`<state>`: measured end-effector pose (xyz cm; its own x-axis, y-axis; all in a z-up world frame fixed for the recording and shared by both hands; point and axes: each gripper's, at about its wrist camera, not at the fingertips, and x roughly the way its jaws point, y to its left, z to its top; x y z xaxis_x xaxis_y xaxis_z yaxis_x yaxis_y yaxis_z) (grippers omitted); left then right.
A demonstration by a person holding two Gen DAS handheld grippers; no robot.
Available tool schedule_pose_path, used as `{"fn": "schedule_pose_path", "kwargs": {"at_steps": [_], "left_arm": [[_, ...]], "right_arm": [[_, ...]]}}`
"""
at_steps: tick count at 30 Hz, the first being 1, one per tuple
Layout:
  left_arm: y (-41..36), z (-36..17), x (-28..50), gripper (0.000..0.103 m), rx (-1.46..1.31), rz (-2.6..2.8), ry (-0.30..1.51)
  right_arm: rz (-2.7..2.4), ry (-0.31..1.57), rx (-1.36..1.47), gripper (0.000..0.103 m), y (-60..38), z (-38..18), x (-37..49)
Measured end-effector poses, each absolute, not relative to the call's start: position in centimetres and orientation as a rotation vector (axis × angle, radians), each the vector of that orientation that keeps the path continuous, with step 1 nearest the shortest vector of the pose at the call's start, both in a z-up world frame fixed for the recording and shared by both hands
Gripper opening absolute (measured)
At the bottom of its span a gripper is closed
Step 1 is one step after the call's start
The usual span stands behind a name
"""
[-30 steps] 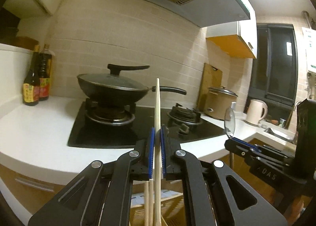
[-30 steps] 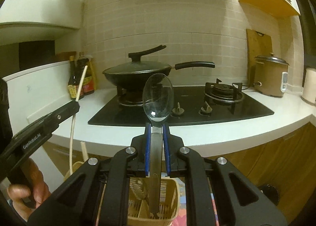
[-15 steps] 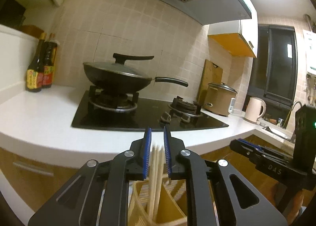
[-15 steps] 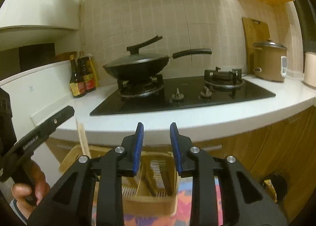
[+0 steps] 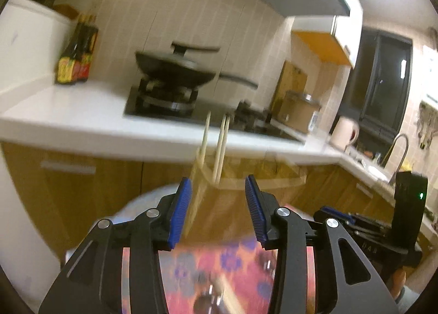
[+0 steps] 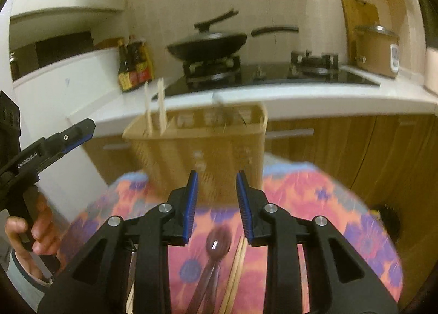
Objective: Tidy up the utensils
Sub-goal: 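Move both tools back down over the remaining utensils, then grasp a clear spoon with the right tool while the left grasps a purple spoon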
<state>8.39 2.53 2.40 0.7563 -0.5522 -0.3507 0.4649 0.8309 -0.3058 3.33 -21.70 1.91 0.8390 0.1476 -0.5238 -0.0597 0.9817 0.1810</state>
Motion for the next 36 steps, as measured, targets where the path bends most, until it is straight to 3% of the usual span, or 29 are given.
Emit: {"fn": "schedule_pose_path", "kwargs": {"at_steps": [18, 36], "left_arm": [[1.4, -8.2, 3.6, 0.037, 0.051, -0.509, 0.885], [-1.5, -8.5, 4.1, 0.037, 0.259, -0.467, 0.940]], "right_arm": [[0.154, 0.997, 0.221, 0.025, -17.6, -7.6, 0.1], [0.060, 1.101, 0.077, 0.024, -15.7, -7.5, 6.4]]}}
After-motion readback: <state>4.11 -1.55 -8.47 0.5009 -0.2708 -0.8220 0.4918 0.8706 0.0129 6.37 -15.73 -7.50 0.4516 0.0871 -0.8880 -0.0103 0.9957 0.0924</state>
